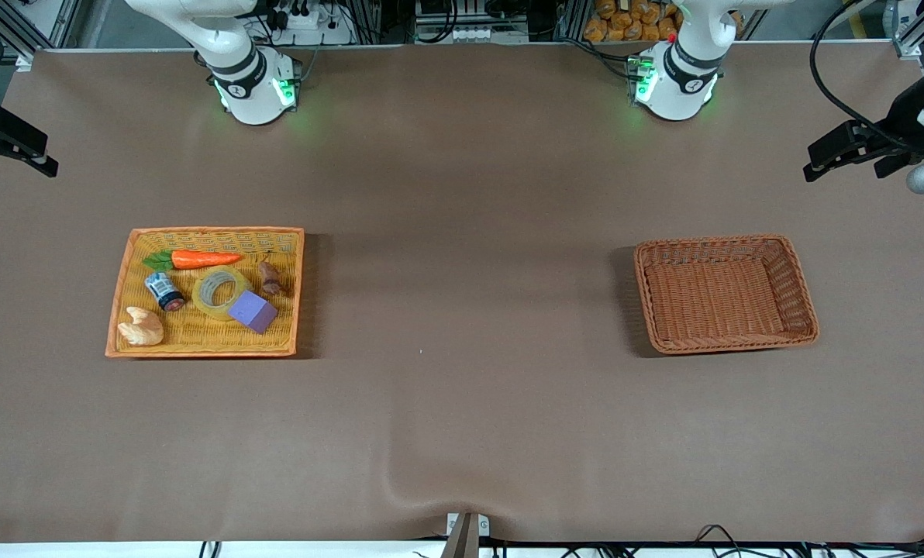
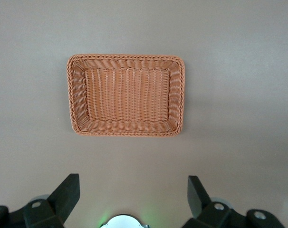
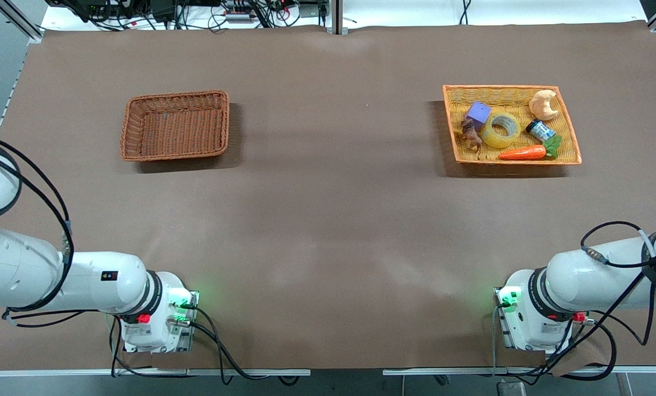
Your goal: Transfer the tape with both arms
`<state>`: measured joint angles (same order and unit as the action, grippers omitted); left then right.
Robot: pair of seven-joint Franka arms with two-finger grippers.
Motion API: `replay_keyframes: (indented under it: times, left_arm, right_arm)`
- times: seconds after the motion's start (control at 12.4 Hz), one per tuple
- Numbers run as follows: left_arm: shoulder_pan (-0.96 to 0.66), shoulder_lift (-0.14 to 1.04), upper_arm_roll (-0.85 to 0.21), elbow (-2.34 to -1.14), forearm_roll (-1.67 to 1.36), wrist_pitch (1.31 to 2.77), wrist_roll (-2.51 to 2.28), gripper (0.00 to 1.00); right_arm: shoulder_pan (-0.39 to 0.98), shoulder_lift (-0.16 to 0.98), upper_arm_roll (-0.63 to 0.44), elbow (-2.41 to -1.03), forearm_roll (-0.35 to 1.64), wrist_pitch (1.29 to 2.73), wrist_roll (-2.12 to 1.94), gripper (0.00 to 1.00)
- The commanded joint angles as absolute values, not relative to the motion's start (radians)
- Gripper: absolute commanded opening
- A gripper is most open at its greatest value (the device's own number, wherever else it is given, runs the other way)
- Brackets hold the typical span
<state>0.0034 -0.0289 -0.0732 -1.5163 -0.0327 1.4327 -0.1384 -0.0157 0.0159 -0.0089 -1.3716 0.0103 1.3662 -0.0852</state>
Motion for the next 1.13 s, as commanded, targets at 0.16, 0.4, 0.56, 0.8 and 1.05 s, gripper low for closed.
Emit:
replay_keyframes:
  times: [0.16,0.4,0.56,0.8,1.05]
  left_arm:
    - [0.012,-0.015,-0.071,-1.488,-0.043,1.41,-0.12,1.0]
    - [0.014,-0.015,-0.051,-1.494,-0.044,1.411,-0.12,1.0]
    - [0.017,-0.015,-0.051,-1.497,-0.041,1.41,-0.126,1.0]
    - [0.017,-0.017,-0.051,-1.5,-0.035,1.411,-0.127,1.0]
    - [0.017,-0.02,-0.054,-1.505,-0.018,1.411,-0.129,1.0]
  right_arm:
    - [-0.02,0.014,-0.008,-1.379,0.014,1.381,-0.069,1.0]
    - [-0.018,0.014,-0.008,-1.374,0.002,1.385,-0.071,1.0]
    - [-0.023,0.014,-0.008,-1.371,0.008,1.385,-0.069,1.0]
    - [-0.012,0.014,-0.006,-1.373,0.006,1.379,-0.075,1.0]
    - [-0.017,0.02,-0.006,-1.379,0.015,1.374,-0.084,1.0]
